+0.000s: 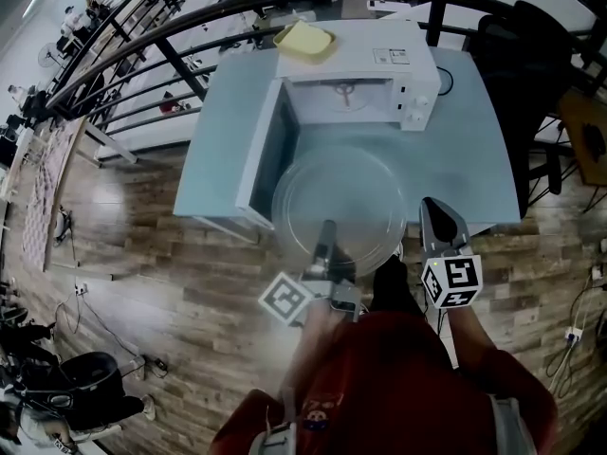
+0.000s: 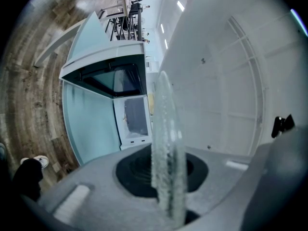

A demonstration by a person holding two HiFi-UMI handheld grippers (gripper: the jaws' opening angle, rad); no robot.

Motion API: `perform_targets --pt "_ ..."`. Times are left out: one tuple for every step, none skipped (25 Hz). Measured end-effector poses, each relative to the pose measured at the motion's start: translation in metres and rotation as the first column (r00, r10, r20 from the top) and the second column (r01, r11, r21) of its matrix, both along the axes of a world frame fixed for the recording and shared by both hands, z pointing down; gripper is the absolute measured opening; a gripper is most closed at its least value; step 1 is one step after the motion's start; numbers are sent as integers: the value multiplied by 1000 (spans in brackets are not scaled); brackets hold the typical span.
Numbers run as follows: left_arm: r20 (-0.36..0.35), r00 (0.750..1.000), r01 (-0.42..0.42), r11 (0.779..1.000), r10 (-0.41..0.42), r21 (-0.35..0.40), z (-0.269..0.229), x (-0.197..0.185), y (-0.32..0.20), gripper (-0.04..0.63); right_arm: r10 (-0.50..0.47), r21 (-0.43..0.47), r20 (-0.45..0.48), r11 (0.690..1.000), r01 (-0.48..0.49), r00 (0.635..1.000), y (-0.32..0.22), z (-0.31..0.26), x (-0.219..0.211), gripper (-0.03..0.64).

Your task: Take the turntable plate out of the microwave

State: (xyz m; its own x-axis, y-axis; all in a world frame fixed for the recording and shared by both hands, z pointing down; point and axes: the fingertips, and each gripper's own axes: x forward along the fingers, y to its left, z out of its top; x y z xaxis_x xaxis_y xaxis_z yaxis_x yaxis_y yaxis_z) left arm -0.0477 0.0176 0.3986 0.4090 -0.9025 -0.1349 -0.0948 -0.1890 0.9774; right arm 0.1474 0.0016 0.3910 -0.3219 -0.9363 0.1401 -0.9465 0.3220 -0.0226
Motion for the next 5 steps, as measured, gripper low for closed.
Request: perform_targets --pt "0 1000 1 1000 -1 0 0 0 0 21 0 0 0 1000 0 1000 0 1 1 2" --pt "0 1000 2 1000 -2 -1 1 1 1 21 1 -1 1 1000 -1 1000 1 1 1 2" --pt "0 1000 3 1000 -3 -2 2 1 1 22 1 -1 1 1000 -1 1000 1 2 2 2" --pt "-1 1000 4 1000 -4 -3 2 2 2 21 1 -2 1 1000 -1 1000 2 2 3 2" --pt "-1 1000 5 1000 -5 -3 3 3 2 22 0 -2 2 1000 0 1000 2 2 4 2"
